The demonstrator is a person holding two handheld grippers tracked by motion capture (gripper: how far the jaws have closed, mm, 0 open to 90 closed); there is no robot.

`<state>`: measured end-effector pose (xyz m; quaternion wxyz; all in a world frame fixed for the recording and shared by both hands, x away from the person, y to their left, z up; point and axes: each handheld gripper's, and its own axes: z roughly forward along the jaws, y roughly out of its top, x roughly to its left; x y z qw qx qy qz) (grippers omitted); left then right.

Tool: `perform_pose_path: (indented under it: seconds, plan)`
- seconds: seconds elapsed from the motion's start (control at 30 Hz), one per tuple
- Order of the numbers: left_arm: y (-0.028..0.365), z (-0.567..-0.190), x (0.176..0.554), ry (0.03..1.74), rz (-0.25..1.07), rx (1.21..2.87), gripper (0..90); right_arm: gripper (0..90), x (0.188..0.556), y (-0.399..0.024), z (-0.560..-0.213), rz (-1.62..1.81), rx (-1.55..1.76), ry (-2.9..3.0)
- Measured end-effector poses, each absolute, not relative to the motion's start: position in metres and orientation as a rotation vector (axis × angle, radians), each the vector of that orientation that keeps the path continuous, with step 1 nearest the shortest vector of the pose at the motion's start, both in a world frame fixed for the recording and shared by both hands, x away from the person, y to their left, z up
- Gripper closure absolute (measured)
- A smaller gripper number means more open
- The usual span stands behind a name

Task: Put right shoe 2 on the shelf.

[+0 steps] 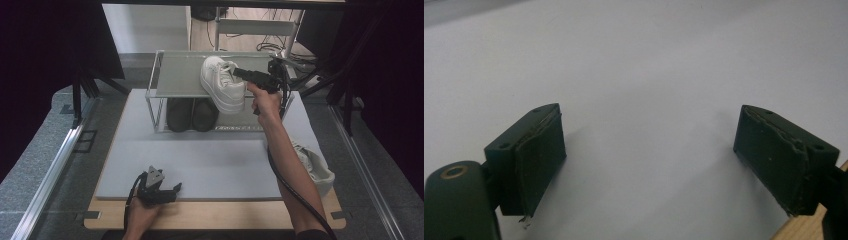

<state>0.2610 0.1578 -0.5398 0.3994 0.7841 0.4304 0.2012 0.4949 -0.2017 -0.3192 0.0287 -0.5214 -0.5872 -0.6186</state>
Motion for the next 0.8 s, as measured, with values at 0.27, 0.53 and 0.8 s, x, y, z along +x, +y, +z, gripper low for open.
perform_pose_path:
  seconds: [0.27,0.53,0.8]
  plan:
    - [0.158,-0.54,0.261,1.09,0.51,1.984,12.9,58.1,0.481,-0.219,-0.314,-1.908,-1.564,-1.869]
    - [0.158,-0.54,0.261,1.091,0.511,1.985,12.9,60.8,0.459,-0.234,-0.312,-1.914,-1.511,-1.928]
    - [0.157,-0.54,0.261,1.092,0.512,1.983,13.0,66.5,0.435,-0.244,-0.317,-1.916,-1.474,-2.03]
